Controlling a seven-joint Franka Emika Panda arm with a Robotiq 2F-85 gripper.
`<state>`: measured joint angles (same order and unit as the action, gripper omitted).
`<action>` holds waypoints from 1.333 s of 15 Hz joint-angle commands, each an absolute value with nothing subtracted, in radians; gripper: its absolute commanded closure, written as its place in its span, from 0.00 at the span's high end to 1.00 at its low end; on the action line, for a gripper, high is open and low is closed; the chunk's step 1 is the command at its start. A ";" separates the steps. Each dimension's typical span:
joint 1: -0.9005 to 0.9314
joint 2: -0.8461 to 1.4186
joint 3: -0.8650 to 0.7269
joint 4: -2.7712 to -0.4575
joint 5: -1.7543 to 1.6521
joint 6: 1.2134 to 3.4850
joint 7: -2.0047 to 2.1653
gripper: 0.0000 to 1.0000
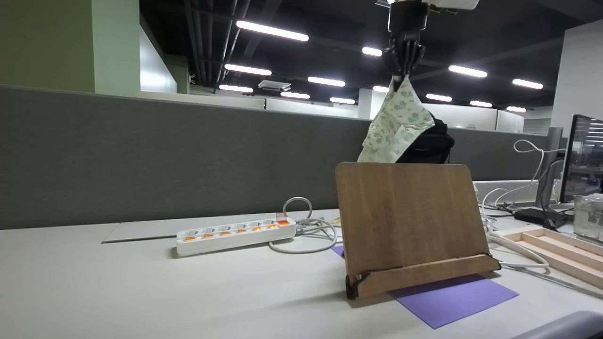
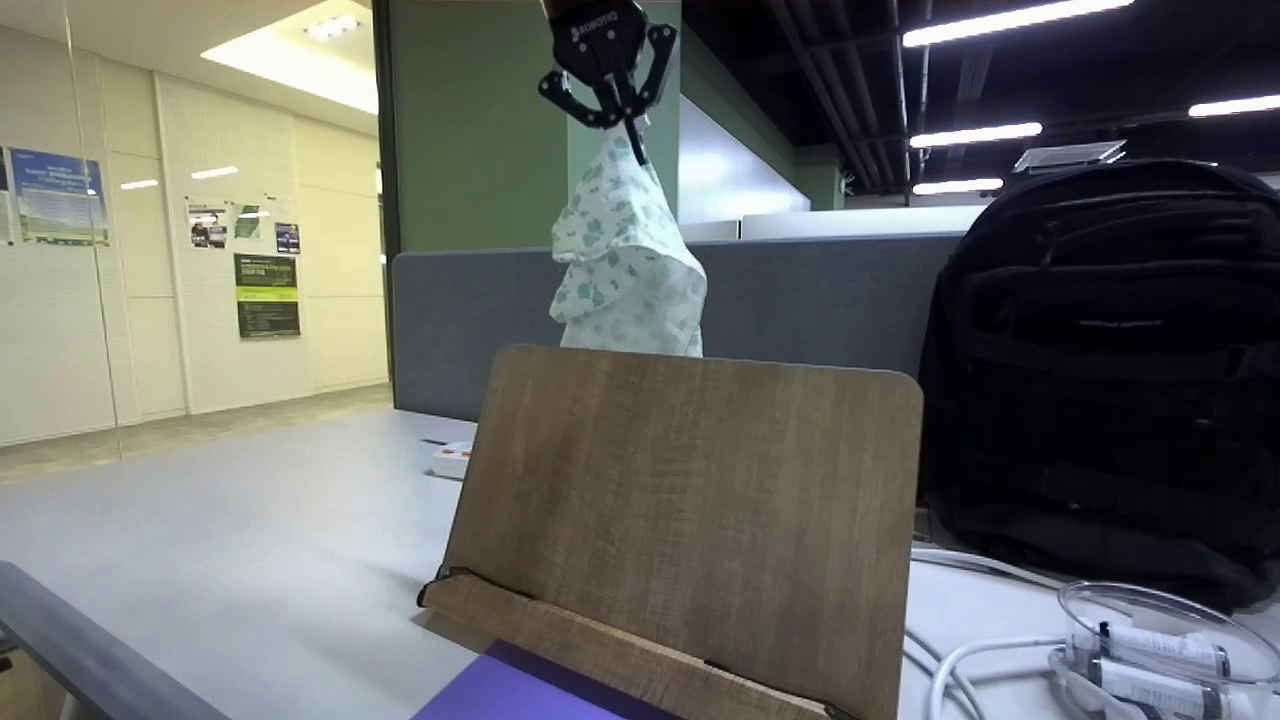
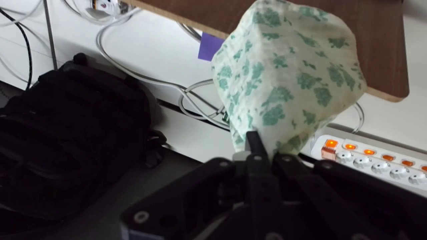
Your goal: Put the towel on the wooden rack.
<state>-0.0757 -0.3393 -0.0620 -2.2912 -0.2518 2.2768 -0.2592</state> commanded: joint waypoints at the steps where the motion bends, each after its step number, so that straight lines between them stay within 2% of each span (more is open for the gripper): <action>1: -0.087 -0.432 -0.076 -2.366 -0.291 2.202 -0.280 0.00; 6: -0.116 -0.498 -0.084 -2.456 -0.353 2.159 -0.257 0.00; 7: -0.121 -0.504 -0.082 -2.464 -0.360 2.144 -0.249 0.27; 8: -0.127 -0.510 -0.078 -2.474 -0.372 2.138 -0.238 0.27; 9: -0.130 -0.514 -0.072 -2.478 -0.378 2.128 -0.227 0.32; 18: -0.091 -0.547 -0.041 -2.474 -0.364 2.070 -0.163 0.94; 20: -0.076 -0.552 -0.039 -2.474 -0.344 2.084 -0.158 1.00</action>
